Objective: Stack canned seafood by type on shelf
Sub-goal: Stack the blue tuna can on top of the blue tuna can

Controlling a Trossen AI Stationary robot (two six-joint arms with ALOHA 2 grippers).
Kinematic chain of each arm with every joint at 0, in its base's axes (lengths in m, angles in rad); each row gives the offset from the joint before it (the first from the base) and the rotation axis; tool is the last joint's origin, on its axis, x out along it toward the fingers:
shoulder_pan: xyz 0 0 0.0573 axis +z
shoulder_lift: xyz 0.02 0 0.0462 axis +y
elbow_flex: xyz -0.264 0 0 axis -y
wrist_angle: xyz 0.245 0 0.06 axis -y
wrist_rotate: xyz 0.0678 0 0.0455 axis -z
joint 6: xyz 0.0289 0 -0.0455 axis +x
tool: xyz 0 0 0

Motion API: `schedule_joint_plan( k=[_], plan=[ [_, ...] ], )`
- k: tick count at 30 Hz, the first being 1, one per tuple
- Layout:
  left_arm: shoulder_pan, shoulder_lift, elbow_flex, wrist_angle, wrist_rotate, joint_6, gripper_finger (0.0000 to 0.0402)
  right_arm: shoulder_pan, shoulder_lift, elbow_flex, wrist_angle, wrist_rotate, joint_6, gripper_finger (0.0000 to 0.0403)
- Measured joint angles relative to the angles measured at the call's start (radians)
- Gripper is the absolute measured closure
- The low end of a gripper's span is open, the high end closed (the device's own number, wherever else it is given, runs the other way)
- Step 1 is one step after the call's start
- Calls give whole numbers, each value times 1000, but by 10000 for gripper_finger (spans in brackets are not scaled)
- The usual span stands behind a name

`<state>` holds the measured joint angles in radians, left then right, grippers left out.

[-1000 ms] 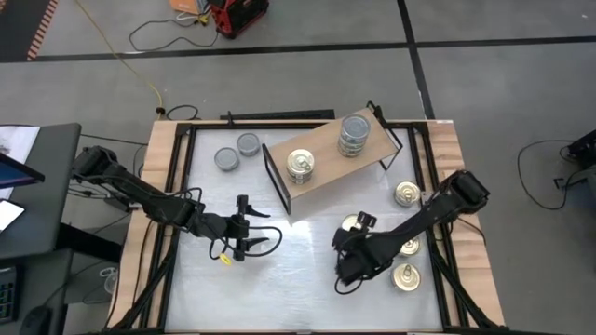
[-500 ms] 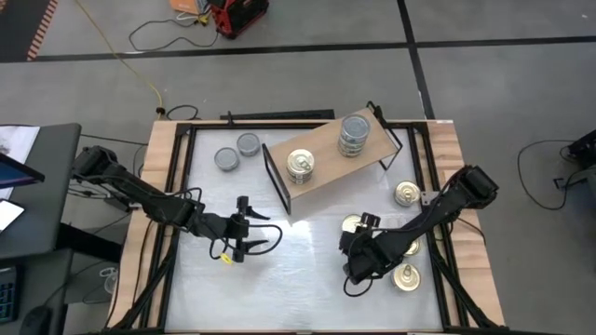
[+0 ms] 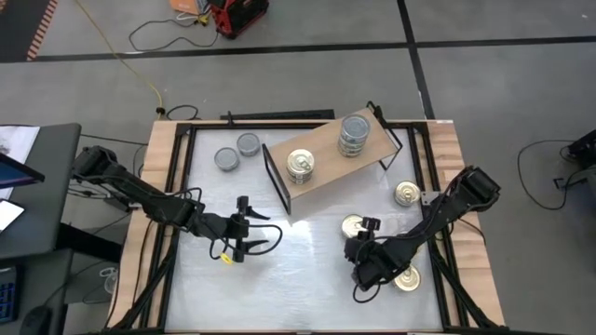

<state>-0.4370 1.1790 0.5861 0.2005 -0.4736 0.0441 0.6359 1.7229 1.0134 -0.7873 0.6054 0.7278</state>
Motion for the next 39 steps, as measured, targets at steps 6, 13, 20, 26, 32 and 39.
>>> schedule_joint_plan(
  k=[6, 13, 20, 26, 32, 39],
  plan=[
    [0, 0, 0, -1, 0, 0, 111, 0, -3, -36, 77, 18, -27, 363],
    [0, 0, 0, -2, 0, 0, 111, 0, -3, -35, 149, -36, -91, 387],
    [0, 0, 0, -2, 0, 0, 111, -6, 1, -38, 148, -55, -74, 355],
    [0, 0, 0, -7, 0, 0, 111, 1, 1, -22, 128, -56, -74, 361],
    [0, 0, 0, -10, 99, -26, 111, 2, 0, 110, 34, -122, -169, 359],
    [0, 0, 0, -10, 124, -52, 111, -56, -1, 308, -119, -260, -299, 291]
  ],
)
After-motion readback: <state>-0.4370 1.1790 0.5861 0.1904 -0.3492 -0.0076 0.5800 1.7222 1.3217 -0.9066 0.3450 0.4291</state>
